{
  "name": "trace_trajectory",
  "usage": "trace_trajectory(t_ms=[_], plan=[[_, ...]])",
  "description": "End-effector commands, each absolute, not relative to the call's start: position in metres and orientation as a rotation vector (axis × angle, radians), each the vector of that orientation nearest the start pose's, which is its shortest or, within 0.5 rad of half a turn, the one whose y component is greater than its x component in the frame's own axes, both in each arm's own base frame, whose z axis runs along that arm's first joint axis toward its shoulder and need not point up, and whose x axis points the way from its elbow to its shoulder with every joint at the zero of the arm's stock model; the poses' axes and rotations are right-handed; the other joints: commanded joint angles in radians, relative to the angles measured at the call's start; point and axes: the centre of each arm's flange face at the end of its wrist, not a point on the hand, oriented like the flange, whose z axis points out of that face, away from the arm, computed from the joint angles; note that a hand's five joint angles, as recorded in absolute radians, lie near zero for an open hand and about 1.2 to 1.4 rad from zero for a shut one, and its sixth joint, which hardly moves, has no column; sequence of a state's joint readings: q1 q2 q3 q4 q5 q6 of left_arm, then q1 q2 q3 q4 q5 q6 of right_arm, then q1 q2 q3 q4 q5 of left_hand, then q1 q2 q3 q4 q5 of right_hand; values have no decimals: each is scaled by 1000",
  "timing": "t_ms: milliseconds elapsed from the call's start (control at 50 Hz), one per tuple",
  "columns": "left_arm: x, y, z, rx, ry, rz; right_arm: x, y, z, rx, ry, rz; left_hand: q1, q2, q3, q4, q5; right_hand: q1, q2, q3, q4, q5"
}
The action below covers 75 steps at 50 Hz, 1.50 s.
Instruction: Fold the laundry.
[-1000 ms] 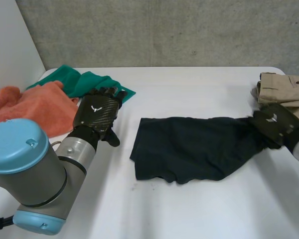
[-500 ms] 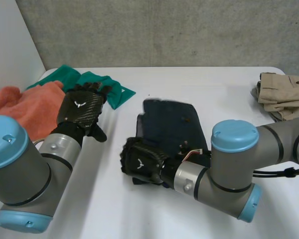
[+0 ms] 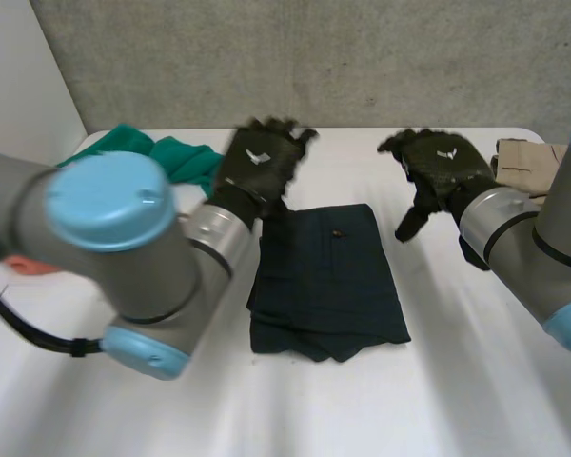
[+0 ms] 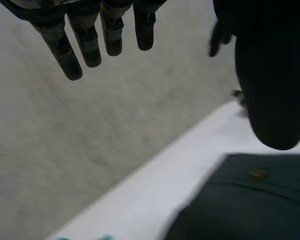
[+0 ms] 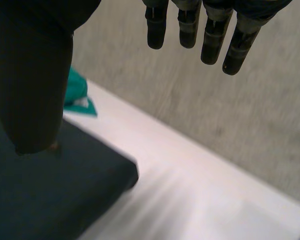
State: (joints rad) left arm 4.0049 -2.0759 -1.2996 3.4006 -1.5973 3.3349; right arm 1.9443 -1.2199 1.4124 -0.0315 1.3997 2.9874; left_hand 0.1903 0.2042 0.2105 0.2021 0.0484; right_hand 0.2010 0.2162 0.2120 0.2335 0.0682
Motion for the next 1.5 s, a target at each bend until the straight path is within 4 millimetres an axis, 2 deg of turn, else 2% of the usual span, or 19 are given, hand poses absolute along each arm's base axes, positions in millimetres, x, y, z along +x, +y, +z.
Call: trace_trajectory(t_ms=[20,120,240,340,500,620,640,700,720,740,800,860,900,980,1100,1120,1200,1300,1500], plan=[[-390,-236,172,1153,2480,-2129,282,-300,205,-809,2163,-1628,11,-2,-9,0,-21,-26,-42,-38,-59,-68],[-383,-239,148,1111,2515,-1961,290,-306,175,-857,2174,-1523,11,-2,-9,0,-21,-26,-42,-38,-59,-68],[-376,-242,129,1196,2417,-1840,292,-313,146,-897,2220,-1465,35,21,15,23,2,-26,-42,-38,-59,-68],[-371,-247,115,1256,2362,-1765,292,-318,122,-1022,2262,-1467,29,15,9,17,-4,-26,-42,-38,-59,-68],[-372,-248,112,1289,2336,-1768,301,-316,117,-1151,2262,-1522,23,9,3,11,-9,-26,-42,-38,-59,-68],[-375,-249,127,1286,2318,-1838,301,-316,124,-1146,2260,-1547,20,6,0,9,-12,-26,-42,-38,-59,-68],[-376,-249,132,1285,2314,-1855,302,-316,136,-1132,2241,-1584,17,3,-3,6,-15,-26,-42,-38,-59,-68],[-376,-248,162,1276,2283,-1965,302,-315,162,-1102,2196,-1664,11,-2,-9,0,-21,-26,-42,-38,-59,-68],[-375,-249,171,1270,2276,-1996,301,-314,184,-1066,2157,-1734,14,0,-6,3,-18,-26,-42,-38,-59,-68],[-370,-252,187,1254,2258,-2054,300,-313,195,-1047,2136,-1767,14,0,-6,3,-18,-26,-42,-38,-59,-68],[-364,-253,212,1240,2238,-2147,293,-306,226,-1016,2080,-1859,14,0,-6,3,-18,-26,-42,-38,-59,-68],[-358,-242,249,1249,2225,-2289,288,-296,229,-1014,2083,-1852,11,-2,-9,0,-21,-26,-42,-38,-59,-68],[-353,-230,271,1297,2223,-2383,288,-282,226,-1026,2083,-1831,11,-2,-9,0,-21,-26,-42,-38,-59,-68],[-343,-212,288,1454,2247,-2463,283,-257,212,-1065,2084,-1796,17,3,-3,6,-15,-26,-42,-38,-59,-68],[-334,-189,290,1734,2265,-2475,290,-218,176,-1157,2039,-1737,20,6,0,9,-12,-26,-42,-38,-59,-68],[-333,-187,289,1757,2269,-2470,293,-207,165,-1178,2011,-1728,20,6,0,9,-12,-26,-42,-38,-59,-68],[-331,-182,290,1778,2264,-2471,301,-192,147,-1202,1934,-1755,14,1,-6,3,-18,-26,-42,-38,-59,-68],[-331,-182,290,1774,2264,-2473,310,-192,118,-1218,1930,-1746,17,3,-3,6,-15,-26,-42,-38,-59,-68],[-331,-185,285,1775,2280,-2456,329,-224,110,-1200,1869,-1907,17,3,-3,6,-15,-22,-38,-33,-55,-64]])
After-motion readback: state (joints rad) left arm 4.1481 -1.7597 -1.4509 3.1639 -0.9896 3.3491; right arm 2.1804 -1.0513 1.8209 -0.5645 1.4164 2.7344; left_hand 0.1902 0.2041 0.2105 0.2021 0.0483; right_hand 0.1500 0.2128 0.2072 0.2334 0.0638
